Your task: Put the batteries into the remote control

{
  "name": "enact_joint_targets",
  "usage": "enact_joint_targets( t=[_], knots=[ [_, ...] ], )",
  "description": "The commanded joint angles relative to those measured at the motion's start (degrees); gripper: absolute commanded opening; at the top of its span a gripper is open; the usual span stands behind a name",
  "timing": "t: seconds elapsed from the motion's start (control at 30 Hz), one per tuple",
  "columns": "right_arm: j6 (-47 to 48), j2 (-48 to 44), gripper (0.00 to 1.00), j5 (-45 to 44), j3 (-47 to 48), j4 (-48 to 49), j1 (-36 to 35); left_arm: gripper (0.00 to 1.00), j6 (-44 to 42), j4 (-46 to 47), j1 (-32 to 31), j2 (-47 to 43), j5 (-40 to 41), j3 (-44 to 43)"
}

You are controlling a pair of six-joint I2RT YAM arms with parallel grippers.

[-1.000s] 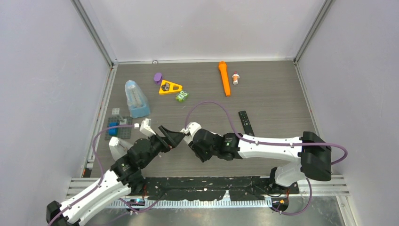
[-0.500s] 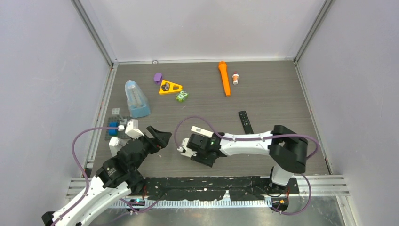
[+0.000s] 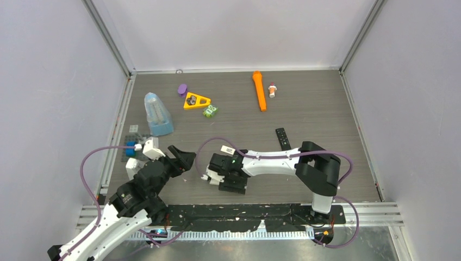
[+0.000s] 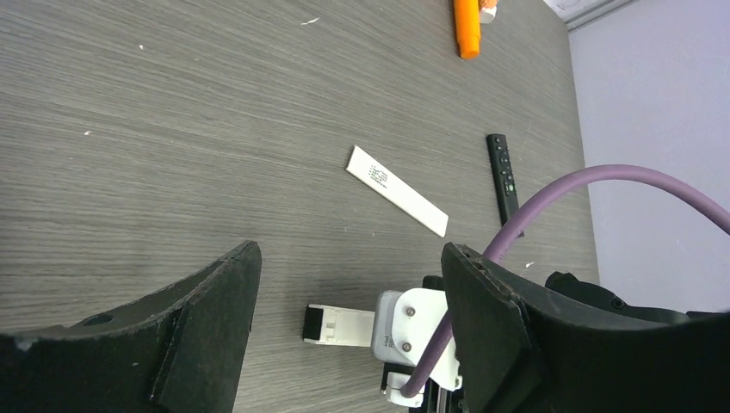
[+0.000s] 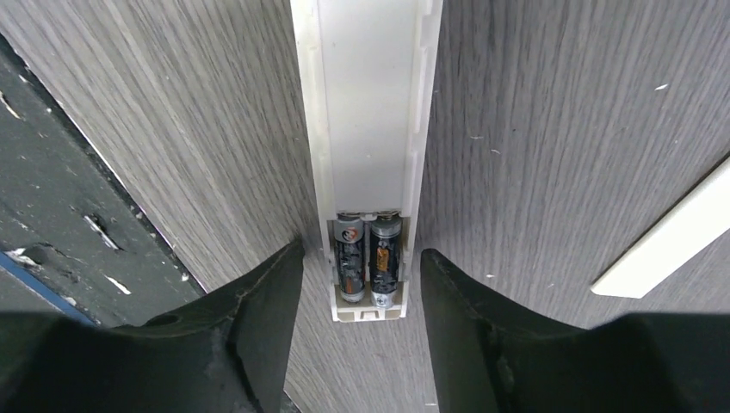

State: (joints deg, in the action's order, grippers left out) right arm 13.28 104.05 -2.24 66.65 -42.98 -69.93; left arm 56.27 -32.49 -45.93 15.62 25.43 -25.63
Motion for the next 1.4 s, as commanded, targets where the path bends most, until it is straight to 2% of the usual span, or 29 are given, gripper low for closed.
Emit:
enact_joint_targets(
  t=[0.0, 0.2, 0.37, 0.47, 0.53, 0.6, 0.73, 0.77, 0.87, 1.1, 1.37],
  knots=[
    [1.10, 1.96, 0.62, 0.60, 1.98, -2.47, -0.11, 0.77, -1.90, 1.15, 0.23, 0.09, 1.06, -0.83],
    [0.33, -4.28, 0.74, 0.70, 1.05, -0.40, 0.55, 0.78, -4.26, 2.89, 0.21, 2.90, 0.10, -1.76],
    [-1.15, -16.84, 0.79, 3.41, -1.46, 2.16, 2.72, 0.78, -4.24, 4.35, 0.23, 5.95, -0.55, -2.13],
    [-3.05, -24.51, 0.81, 3.36, -3.61, 6.36, 6.51, 0.78, -3.29, 5.14, 0.23, 7.15, -0.48, -1.99],
    [-5.52, -26.77, 0.81, -1.73, -4.46, 8.92, 9.29, 0.78, -3.25, 6.56, 0.23, 7.53, -1.09, -1.57],
    [-9.06, -26.62, 0.80, -3.13, -3.77, 9.14, 12.48, 0.78, -3.32, 7.83, 0.22, 7.95, -2.50, -1.15],
    [-16.00, -25.00, 0.68, -1.91, -3.12, 8.27, 15.89, 0.78, -2.89, 9.09, 0.23, 8.78, -5.04, -0.18],
    [-18.44, -24.89, 0.57, -0.49, -3.48, 8.13, 16.08, 0.77, -2.79, 9.61, 0.21, 8.87, -5.70, 0.14],
    [-23.15, -25.69, 0.36, 4.74, -5.95, 9.40, 16.14, 0.75, -2.40, 12.22, 0.19, 9.27, -8.56, 1.55],
    [-31.65, -27.87, 0.22, 7.13, -14.31, 15.17, 13.01, 0.74, 0.76, 17.52, 0.22, 11.65, -12.86, 6.09],
    [-35.47, -22.67, 0.14, 2.82, -14.25, 17.07, 7.48, 0.73, 4.70, 22.72, 0.23, 14.88, -15.88, 10.79]
  ],
)
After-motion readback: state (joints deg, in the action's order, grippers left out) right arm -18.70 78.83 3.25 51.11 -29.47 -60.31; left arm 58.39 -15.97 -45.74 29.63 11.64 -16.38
